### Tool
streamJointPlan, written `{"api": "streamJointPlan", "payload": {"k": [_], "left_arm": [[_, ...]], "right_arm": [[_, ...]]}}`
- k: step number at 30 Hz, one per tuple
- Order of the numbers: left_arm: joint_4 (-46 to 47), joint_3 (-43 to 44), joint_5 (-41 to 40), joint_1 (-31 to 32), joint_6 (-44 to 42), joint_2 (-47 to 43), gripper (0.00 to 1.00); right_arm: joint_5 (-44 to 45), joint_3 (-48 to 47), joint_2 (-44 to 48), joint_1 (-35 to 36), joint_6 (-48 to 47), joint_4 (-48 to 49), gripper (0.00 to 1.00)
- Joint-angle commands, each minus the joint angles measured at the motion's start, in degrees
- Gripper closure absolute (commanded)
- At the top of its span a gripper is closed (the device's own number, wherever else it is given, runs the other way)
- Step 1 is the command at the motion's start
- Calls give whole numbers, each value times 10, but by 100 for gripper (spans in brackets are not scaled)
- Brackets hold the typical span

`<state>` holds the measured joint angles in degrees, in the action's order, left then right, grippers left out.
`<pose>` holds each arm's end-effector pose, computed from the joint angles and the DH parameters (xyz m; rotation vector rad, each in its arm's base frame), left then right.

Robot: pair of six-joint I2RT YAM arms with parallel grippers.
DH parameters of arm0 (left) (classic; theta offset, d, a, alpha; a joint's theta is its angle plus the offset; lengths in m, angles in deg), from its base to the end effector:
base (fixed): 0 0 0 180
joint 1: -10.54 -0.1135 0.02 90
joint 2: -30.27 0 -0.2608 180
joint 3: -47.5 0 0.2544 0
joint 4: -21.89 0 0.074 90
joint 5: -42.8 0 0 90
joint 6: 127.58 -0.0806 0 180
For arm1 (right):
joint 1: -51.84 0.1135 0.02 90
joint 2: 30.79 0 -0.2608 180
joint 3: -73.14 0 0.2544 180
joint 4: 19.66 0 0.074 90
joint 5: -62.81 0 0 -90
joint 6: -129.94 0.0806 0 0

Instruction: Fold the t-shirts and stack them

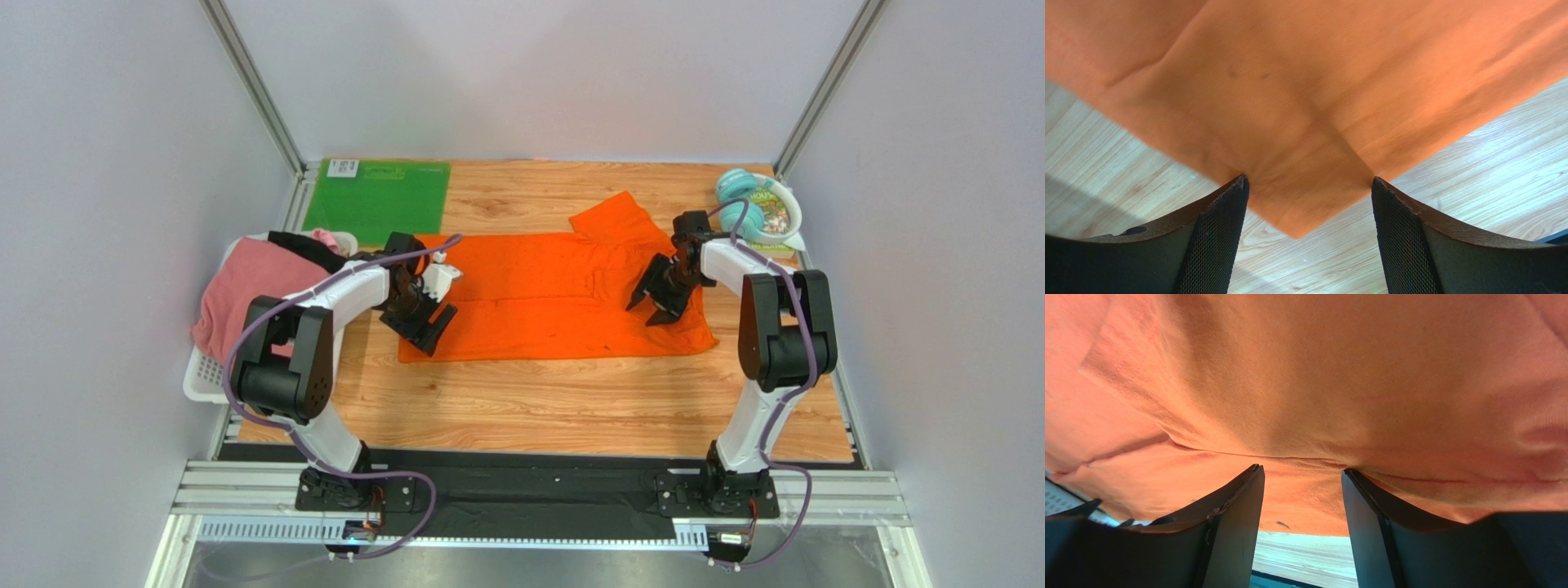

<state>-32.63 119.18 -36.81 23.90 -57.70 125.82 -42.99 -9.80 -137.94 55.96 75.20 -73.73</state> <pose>0.2970 -0.0855 0.1200 0.8666 2.7874 -0.2474 0.3572 0.0477 0.1100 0.7647 2.9036 0.4961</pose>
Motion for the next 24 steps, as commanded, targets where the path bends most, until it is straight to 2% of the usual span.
{"api": "streamJointPlan", "payload": {"k": [1, 4, 8, 11, 14, 15, 19, 22, 24], "left_arm": [[-9, 1, 0, -13, -19, -19, 20], [-10, 1, 1, -13, -21, -24, 20], [-13, -2, 2, -13, -24, -41, 20], [-20, 1, 2, -13, -26, -50, 20], [-34, 21, -1, -13, -26, -61, 20], [-45, 29, -2, -14, -24, -64, 20], [-59, 86, -10, -15, -7, -76, 19], [-63, 150, -37, -19, 19, -44, 19], [-59, 202, -51, -31, 38, -23, 19]], "right_arm": [[49, 39, 46, -8, -16, -12, 44], [56, 67, 74, -8, -12, -18, 44], [19, 114, 138, -6, 11, -12, 44], [4, 108, 175, -3, 19, -19, 44], [22, 24, 172, -4, 6, -57, 43], [29, -32, 164, -5, -3, -75, 42], [35, -201, 70, -9, -20, -105, 41], [38, -326, -17, -14, -41, -132, 42], [33, -370, -49, -14, -56, -137, 43]]}}
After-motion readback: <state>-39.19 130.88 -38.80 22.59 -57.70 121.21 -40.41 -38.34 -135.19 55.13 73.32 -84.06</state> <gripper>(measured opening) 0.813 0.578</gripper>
